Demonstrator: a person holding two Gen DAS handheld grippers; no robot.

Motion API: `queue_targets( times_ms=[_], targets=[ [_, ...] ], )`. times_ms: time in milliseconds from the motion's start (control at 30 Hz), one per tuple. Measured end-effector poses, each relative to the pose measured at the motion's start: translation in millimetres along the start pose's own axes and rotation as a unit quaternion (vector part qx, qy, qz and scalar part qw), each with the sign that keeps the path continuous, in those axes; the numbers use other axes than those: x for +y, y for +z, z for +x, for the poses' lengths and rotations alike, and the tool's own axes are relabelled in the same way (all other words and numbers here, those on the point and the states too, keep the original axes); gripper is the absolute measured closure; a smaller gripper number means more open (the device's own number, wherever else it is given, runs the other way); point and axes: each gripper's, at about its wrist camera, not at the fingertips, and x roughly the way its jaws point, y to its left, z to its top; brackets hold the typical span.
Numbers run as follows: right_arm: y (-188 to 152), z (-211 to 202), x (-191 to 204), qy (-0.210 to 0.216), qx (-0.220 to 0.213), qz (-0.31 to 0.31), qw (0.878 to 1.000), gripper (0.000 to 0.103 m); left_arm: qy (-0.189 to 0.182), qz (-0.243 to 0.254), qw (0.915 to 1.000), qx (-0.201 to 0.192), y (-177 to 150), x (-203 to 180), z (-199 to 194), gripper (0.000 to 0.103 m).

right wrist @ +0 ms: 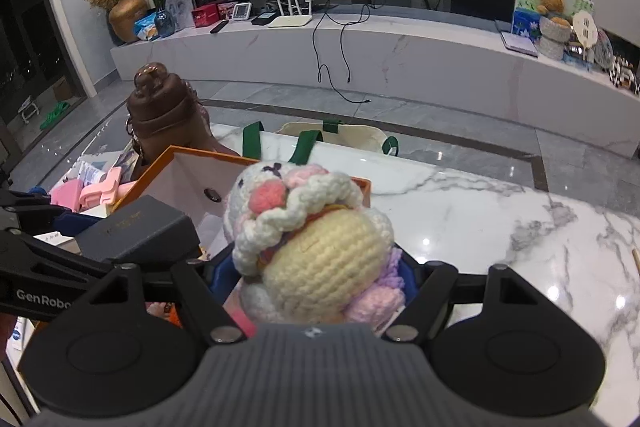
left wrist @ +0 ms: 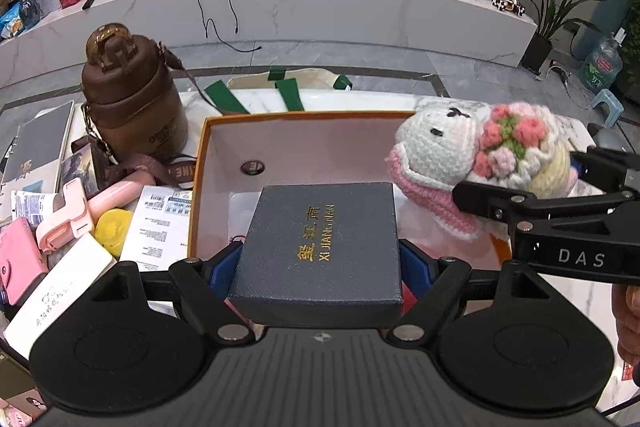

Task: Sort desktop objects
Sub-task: 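Carry the black gift box and bunny plush over the storage box with both grippers, then lower both grippers into the storage box and open them to release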

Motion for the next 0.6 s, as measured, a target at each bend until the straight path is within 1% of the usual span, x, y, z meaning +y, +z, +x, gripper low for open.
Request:
queue_targets(
  times_ms=[267, 400, 600],
  targets=[
    [3.7, 20.7, 21.0, -0.012, 0.0, -0.022, 1.0, 0.027, 0.013, 0.009, 0.9997, 0.02, -5.5, 8.7, 12.6, 0.009],
    [4.4, 33.4, 33.2, -0.001, 0.004, -0.025, 1.0, 0.027, 0.016, 0.011, 0.9994, 0.029, -7.1, 12.6, 18.8, 0.009],
    [-1.0, 49.1, 42.2, -0.009, 0.015, -0.037, 0.999, 0.027, 0.028, 0.038, 0.9984, 0.03, -8.0, 3.7, 23.0, 0.009]
  ],
)
